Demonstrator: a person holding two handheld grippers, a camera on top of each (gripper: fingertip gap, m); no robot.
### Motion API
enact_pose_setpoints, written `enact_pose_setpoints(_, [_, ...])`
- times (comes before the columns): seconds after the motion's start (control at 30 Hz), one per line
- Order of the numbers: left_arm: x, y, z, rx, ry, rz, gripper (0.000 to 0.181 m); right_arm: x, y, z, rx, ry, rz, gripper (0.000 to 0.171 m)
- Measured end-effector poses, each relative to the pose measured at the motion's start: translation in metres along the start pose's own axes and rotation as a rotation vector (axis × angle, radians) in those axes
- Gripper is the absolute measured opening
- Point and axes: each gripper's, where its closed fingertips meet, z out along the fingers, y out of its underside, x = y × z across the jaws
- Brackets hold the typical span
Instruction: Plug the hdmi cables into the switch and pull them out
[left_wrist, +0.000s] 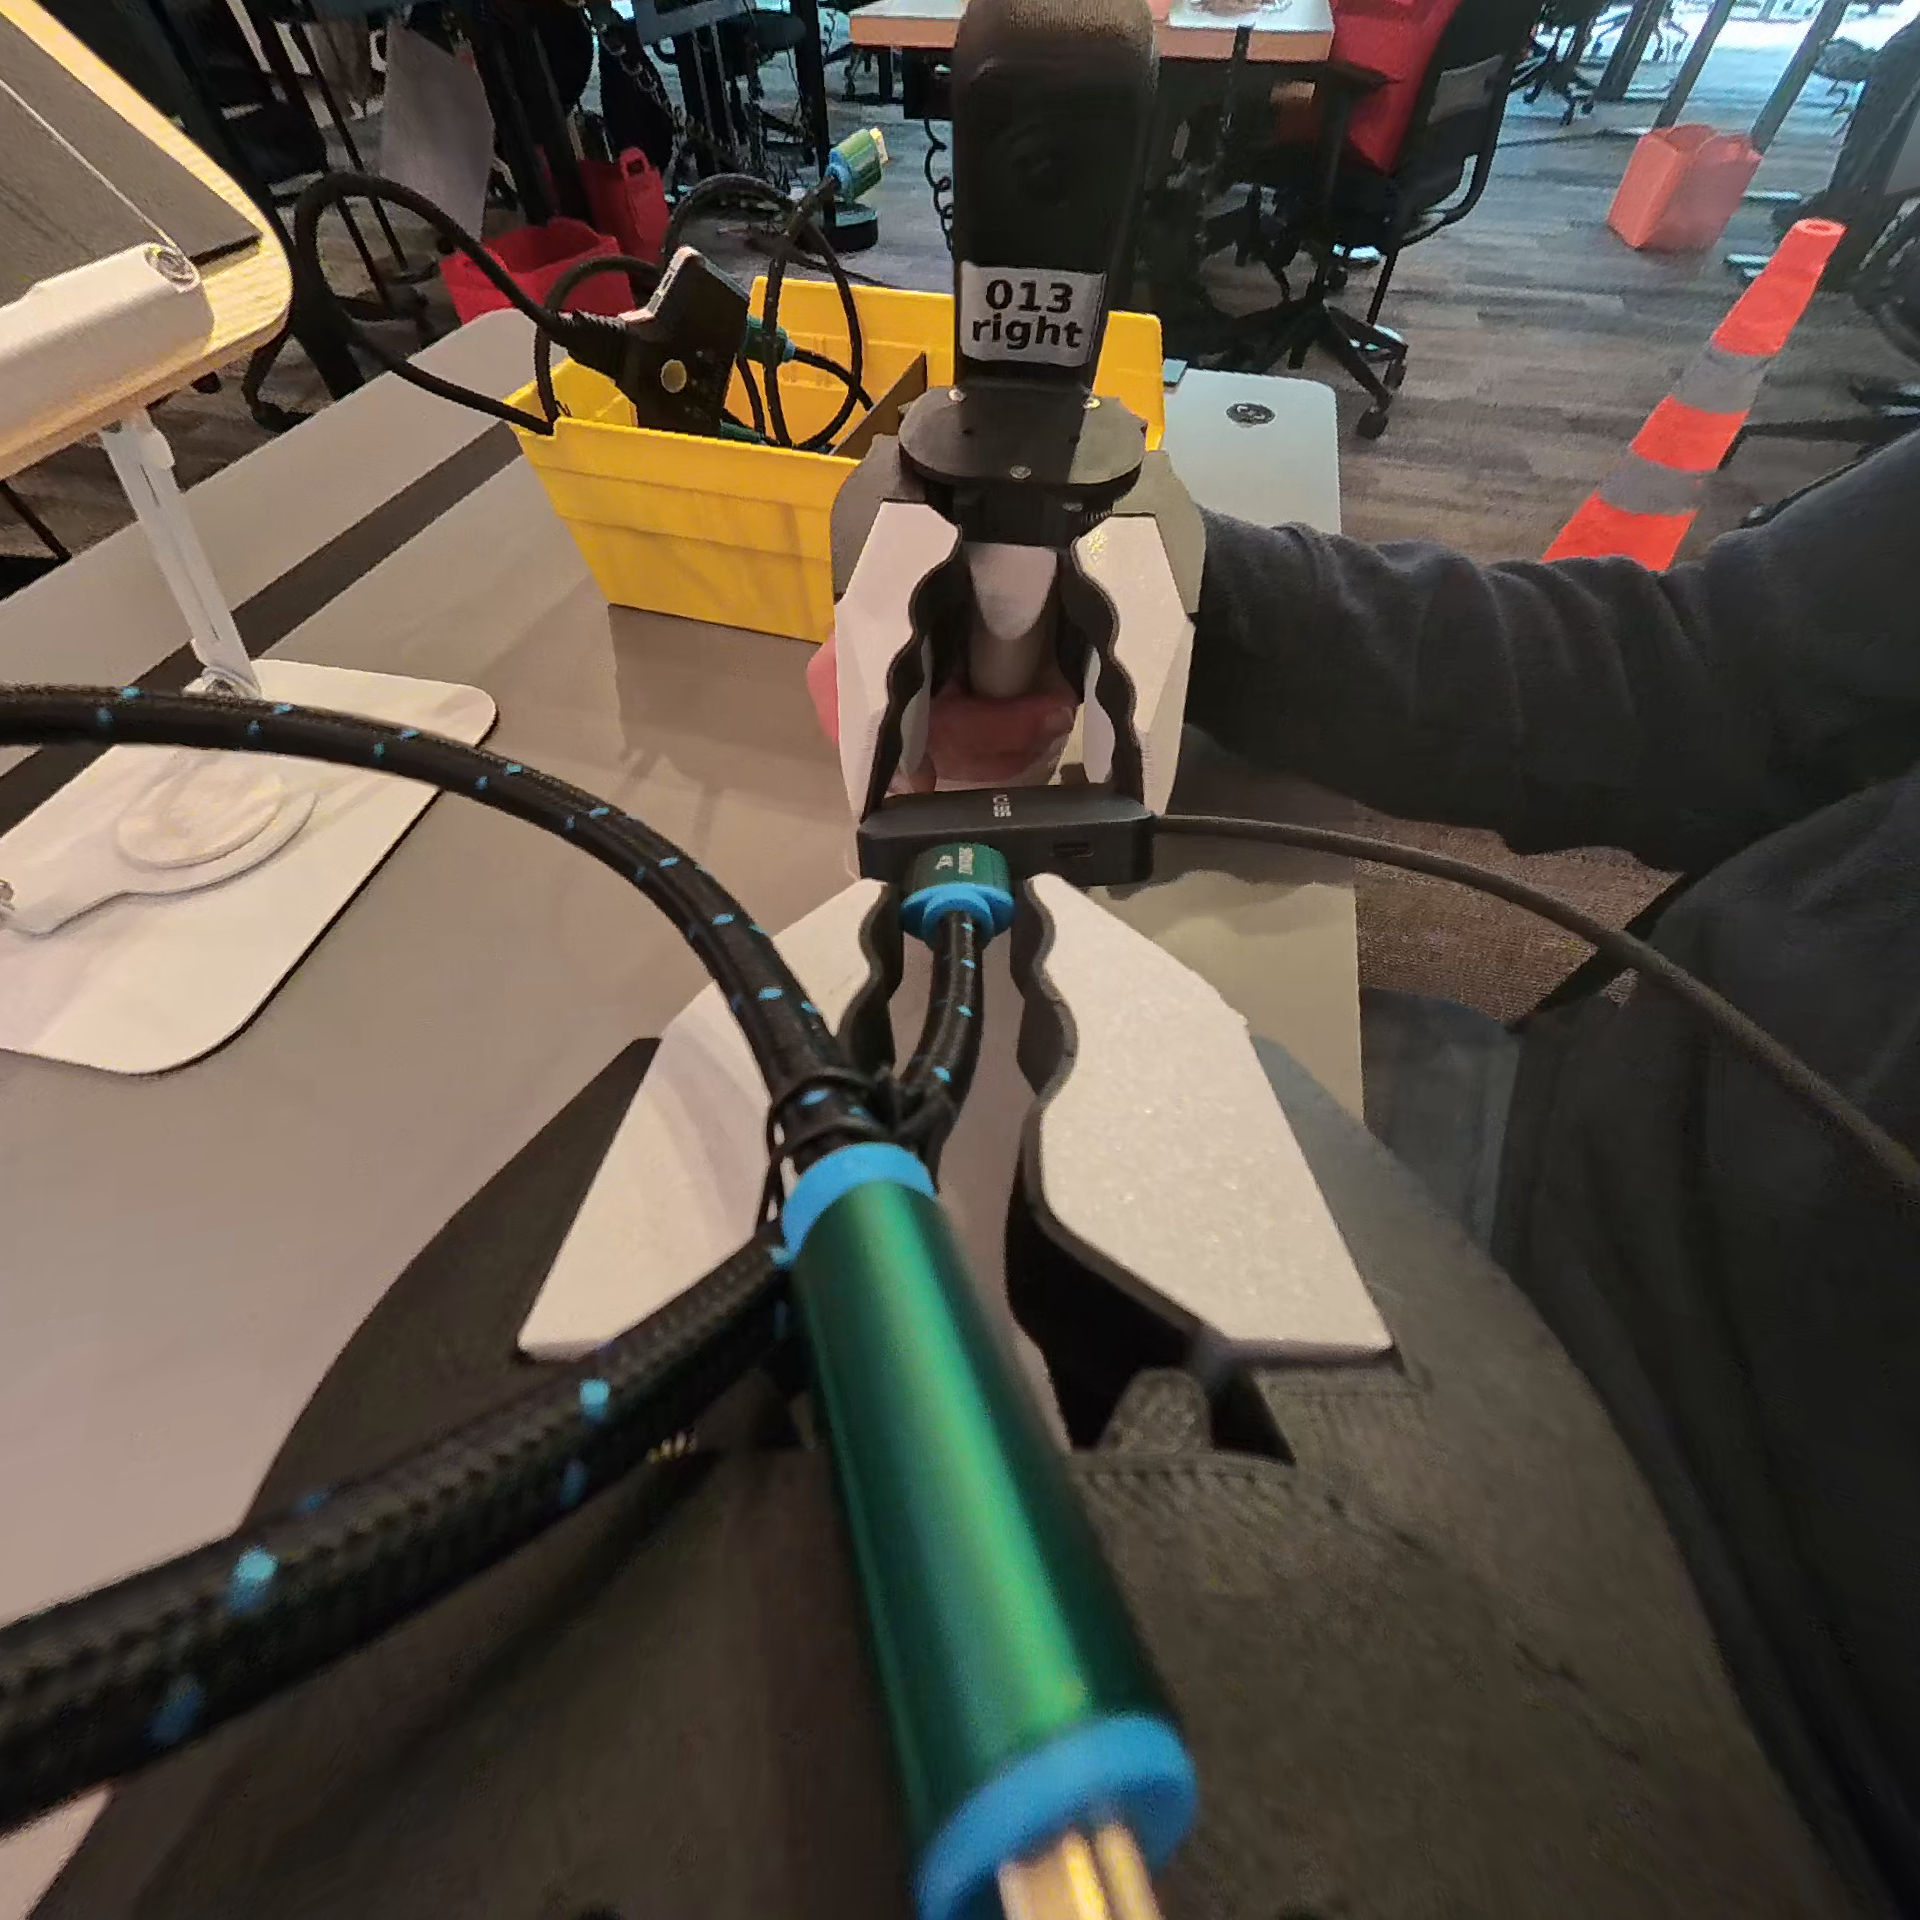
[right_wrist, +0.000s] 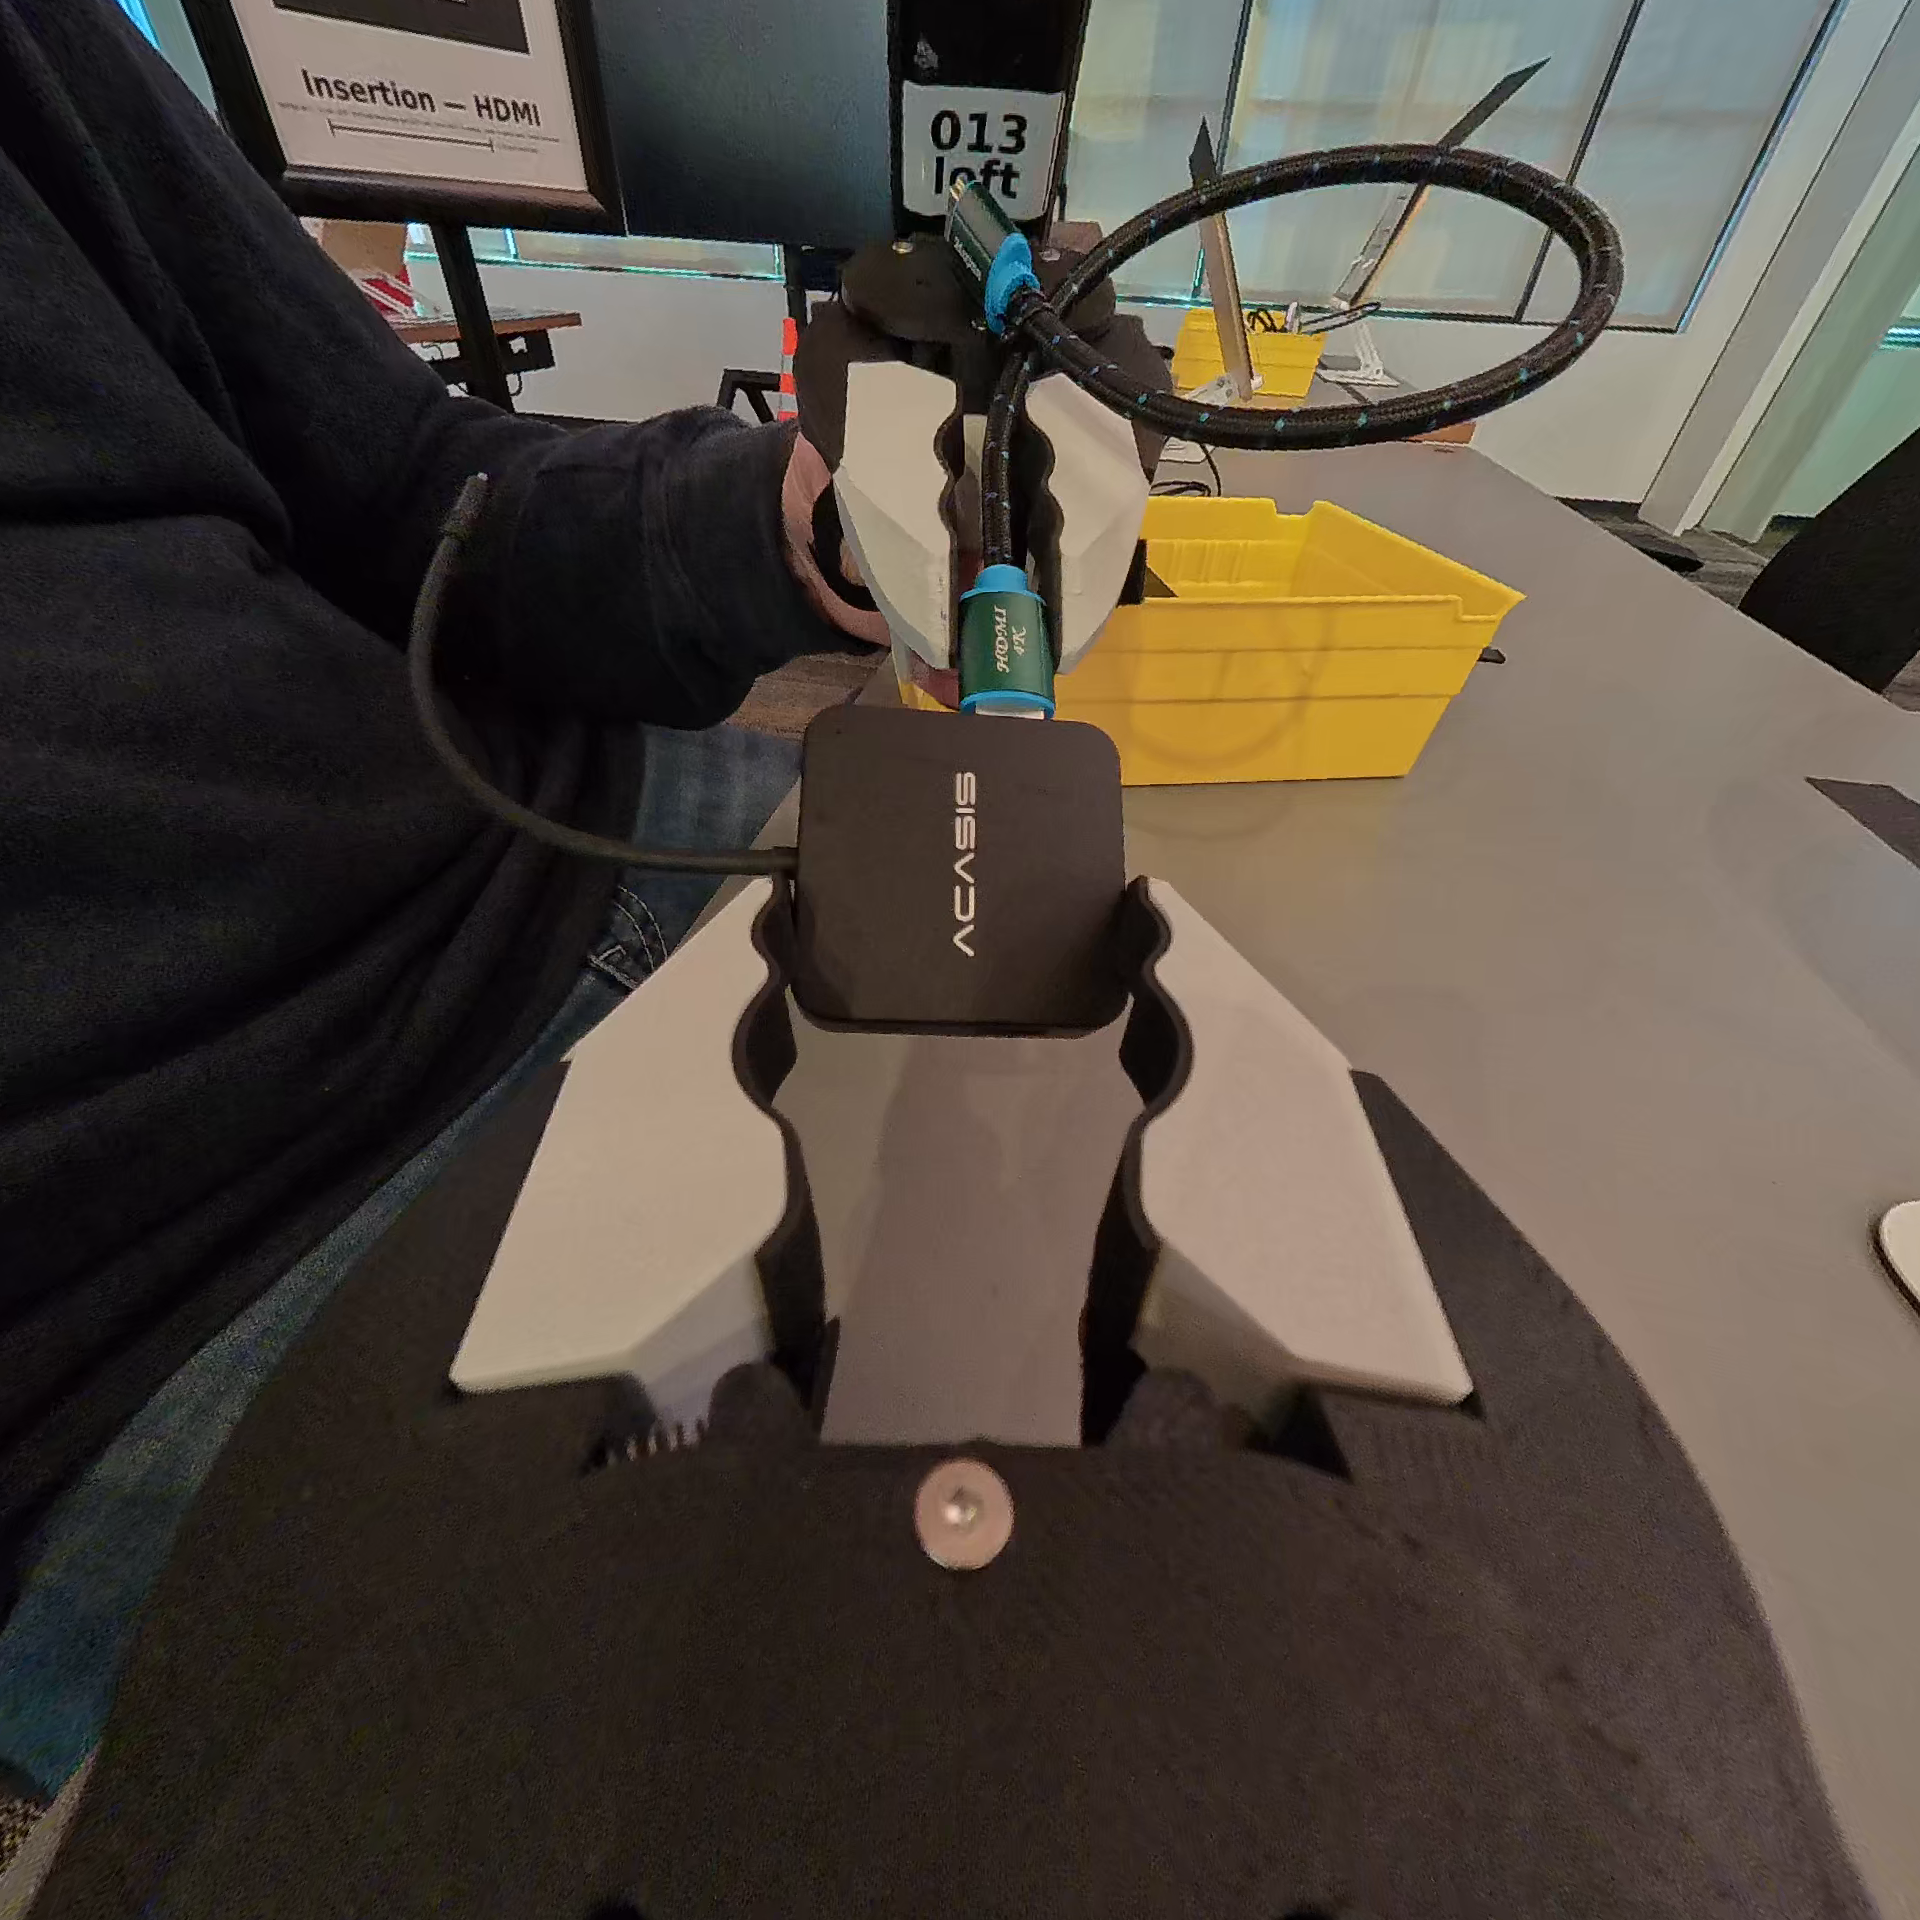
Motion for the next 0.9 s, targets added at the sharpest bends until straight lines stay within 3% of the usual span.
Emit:
enact_pose_setpoints(0.4, [-0.003,-0.002,0.003,0.016,-0.014,0.002,0.020,0.001,0.001,0.005,-0.013,0.015,-0.009,0.061])
enact_pose_setpoints(0.63, [-0.007,-0.005,-0.008,-0.036,-0.069,0.067,0.020,0.008,-0.007,0.005,-0.018,0.113,-0.020,0.060])
enact_pose_setpoints(0.9, [-0.005,-0.002,-0.001,-0.095,-0.079,0.115,0.021,0.008,0.008,0.012,-0.331,0.221,-0.227,0.069])
